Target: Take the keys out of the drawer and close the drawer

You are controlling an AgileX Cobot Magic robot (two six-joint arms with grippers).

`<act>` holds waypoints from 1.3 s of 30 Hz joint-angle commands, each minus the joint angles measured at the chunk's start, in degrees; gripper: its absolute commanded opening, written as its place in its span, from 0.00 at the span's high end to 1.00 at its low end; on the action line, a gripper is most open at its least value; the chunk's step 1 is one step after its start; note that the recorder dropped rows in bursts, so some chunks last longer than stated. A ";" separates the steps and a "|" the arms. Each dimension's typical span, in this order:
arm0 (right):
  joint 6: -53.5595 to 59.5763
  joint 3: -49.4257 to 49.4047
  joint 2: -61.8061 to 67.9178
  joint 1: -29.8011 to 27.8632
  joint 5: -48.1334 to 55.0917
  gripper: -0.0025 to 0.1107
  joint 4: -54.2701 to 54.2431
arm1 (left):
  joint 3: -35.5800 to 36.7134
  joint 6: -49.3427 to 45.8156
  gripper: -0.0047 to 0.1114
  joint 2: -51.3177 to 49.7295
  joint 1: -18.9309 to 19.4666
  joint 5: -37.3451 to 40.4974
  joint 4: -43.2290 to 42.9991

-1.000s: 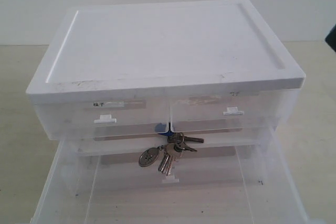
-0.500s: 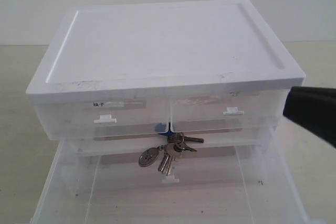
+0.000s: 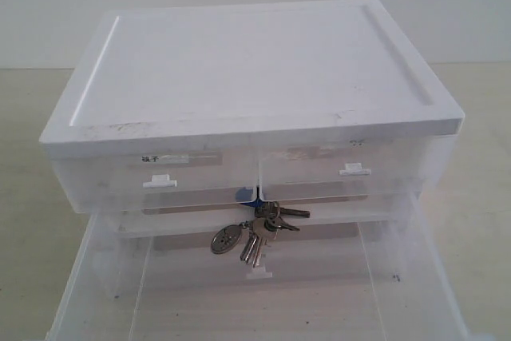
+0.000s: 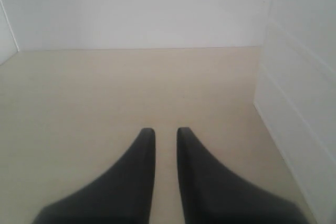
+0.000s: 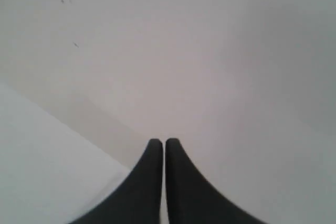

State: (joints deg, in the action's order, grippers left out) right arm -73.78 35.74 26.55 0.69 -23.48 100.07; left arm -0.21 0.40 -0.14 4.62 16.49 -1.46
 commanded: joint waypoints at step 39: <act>98.86 11.84 32.40 40.29 64.85 0.78 -122.47 | 0.21 -0.40 0.83 0.14 0.11 -0.02 -0.02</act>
State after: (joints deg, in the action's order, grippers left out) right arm 26.28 47.30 56.60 36.76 44.81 -22.92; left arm -0.21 0.00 -0.14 4.62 16.49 -1.46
